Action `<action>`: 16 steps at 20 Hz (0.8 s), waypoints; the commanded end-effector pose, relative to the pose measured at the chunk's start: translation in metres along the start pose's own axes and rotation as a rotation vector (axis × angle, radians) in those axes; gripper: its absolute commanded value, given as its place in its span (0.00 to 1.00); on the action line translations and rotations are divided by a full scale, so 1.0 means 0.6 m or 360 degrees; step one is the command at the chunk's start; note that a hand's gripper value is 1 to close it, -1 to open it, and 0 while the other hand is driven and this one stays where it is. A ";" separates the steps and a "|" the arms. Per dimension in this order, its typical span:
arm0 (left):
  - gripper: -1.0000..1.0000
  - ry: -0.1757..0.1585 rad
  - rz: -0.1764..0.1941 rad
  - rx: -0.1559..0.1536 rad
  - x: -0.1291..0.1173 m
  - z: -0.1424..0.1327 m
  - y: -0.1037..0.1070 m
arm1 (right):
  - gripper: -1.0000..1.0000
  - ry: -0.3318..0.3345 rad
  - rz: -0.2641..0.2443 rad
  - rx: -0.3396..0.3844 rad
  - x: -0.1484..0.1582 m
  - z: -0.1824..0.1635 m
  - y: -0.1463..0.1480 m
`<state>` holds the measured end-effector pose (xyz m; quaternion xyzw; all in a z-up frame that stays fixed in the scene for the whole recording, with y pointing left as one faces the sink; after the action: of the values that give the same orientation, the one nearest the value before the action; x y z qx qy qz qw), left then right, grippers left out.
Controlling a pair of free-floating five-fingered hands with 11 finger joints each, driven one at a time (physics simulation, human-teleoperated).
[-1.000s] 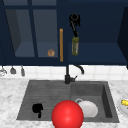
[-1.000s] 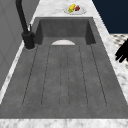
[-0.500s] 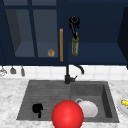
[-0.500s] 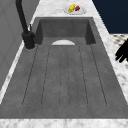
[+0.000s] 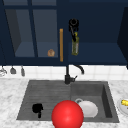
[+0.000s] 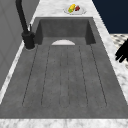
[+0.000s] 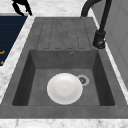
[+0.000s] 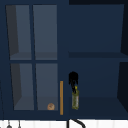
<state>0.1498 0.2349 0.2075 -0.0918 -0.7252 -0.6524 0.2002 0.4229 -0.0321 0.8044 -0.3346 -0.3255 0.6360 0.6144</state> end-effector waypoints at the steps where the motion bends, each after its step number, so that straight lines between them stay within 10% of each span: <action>1: 0.50 0.0000 0.0000 0.0000 0.000 0.000 0.000 | 0.00 -0.0032 0.0020 0.0061 0.006 -0.009 0.004; 16: 0.50 0.0000 0.0000 0.0000 0.000 0.000 0.000 | 0.00 -0.0042 0.0001 0.0028 0.011 -0.029 0.028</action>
<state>0.1498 0.2349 0.2075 -0.0918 -0.7252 -0.6524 0.2002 0.4277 -0.0258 0.7864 -0.3352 -0.3324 0.6333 0.6133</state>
